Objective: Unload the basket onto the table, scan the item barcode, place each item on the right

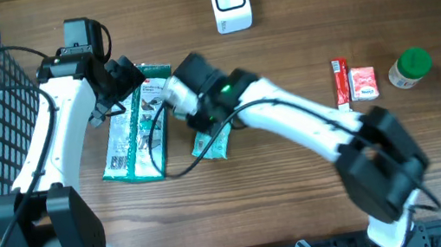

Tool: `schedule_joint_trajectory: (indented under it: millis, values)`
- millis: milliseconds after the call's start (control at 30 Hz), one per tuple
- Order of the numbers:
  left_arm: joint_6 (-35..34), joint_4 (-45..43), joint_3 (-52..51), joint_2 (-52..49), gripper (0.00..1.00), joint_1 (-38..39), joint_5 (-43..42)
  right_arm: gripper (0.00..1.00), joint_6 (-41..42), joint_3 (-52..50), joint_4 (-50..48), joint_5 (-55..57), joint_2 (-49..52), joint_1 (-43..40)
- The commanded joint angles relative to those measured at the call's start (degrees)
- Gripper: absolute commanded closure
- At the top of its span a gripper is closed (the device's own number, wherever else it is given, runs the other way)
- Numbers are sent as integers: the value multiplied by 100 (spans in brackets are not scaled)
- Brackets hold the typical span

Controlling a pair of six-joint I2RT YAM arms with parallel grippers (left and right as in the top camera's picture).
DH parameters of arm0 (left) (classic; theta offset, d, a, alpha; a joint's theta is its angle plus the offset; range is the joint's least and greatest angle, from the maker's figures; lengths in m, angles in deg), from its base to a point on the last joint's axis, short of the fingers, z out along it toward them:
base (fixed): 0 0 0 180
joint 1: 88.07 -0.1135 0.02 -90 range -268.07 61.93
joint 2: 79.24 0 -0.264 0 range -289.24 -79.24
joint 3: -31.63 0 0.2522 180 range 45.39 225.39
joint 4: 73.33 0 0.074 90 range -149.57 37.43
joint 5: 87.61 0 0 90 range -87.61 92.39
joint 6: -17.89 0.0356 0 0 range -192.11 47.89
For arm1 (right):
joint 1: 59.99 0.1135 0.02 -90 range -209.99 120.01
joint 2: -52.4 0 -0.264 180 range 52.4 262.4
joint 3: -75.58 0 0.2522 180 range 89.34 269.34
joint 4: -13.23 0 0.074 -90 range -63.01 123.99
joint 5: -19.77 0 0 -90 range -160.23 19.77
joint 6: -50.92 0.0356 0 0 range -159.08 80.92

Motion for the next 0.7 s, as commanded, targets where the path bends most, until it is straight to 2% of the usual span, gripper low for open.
schedule_joint_trajectory:
  millis: [0, 100, 200, 300, 367, 500, 667]
  values:
    - [-52, 4, -9, 0, 0, 0, -4, 94, 909, 144, 612, -1353, -308, -951]
    - [-52, 4, -9, 0, 0, 0, -4, 94, 907, -164, 1049, -2741, -227, -1832]
    - [-52, 4, -9, 0, 0, 0, -4, 94, 907, -667, 966, -3475, -42, -2577]
    - [-52, 4, -9, 0, 0, 0, -4, 96, 852, -1189, 723, -5134, 15, -3158]
    - [-52, 4, -9, 0, 0, 0, -4, 95, 850, -1241, 728, -6317, 15, -3392]
    - [-52, 4, -9, 0, 0, 0, -4, 87, 984, -1231, 778, -8498, -2, -3458]
    - [-52, 4, -9, 0, 0, 0, -4, 90, 1143, -1217, 1102, -8502, -286, -3294]
